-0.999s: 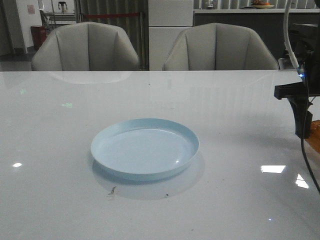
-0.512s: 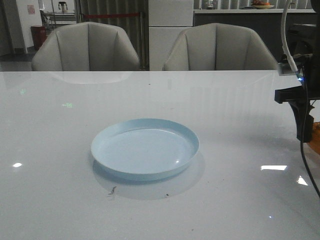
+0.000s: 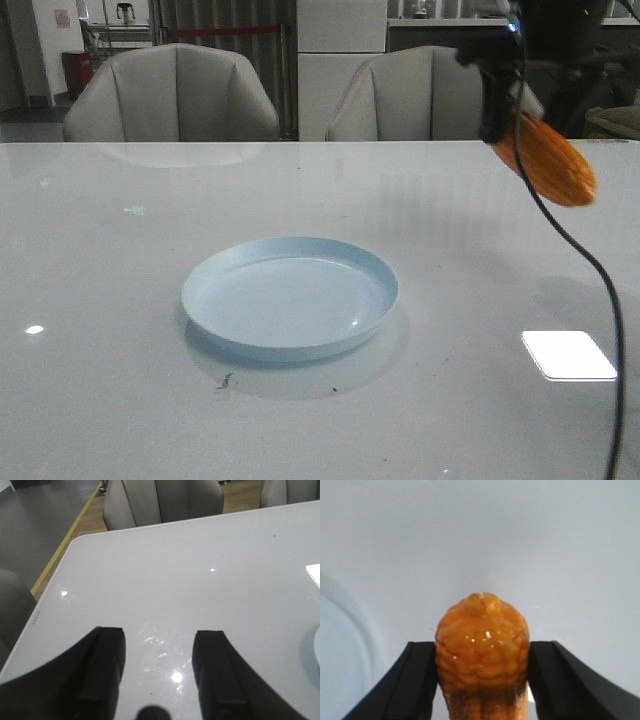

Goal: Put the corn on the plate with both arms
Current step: 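Lift the corn cob with the right gripper and carry it over the plate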

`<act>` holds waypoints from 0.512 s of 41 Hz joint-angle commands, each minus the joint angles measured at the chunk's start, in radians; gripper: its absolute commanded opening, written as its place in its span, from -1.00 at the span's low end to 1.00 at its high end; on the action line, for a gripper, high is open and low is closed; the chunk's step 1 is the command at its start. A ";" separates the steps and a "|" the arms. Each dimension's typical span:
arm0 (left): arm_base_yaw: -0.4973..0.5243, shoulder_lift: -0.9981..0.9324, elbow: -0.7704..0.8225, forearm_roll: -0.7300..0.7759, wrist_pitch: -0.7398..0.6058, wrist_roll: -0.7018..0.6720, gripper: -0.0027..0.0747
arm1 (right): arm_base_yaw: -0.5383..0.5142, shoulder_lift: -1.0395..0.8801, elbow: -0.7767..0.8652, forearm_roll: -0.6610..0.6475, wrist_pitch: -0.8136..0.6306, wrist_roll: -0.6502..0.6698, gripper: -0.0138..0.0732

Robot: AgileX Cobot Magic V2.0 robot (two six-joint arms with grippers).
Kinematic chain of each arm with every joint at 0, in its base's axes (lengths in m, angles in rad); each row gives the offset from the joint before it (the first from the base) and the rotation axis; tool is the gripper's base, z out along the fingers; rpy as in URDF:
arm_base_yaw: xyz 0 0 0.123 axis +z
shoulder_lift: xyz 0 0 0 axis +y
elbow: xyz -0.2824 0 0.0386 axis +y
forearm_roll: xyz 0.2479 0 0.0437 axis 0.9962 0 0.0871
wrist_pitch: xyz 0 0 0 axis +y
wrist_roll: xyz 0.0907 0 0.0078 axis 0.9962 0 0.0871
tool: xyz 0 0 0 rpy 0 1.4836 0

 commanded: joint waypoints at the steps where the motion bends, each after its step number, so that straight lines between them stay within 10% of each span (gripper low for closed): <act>1: 0.003 -0.002 -0.030 -0.001 -0.087 -0.012 0.05 | 0.058 -0.062 -0.140 0.093 0.054 -0.024 -0.53; 21: 0.003 -0.002 -0.030 -0.001 -0.087 -0.012 0.05 | 0.378 0.097 -0.222 0.150 0.024 -0.035 -0.53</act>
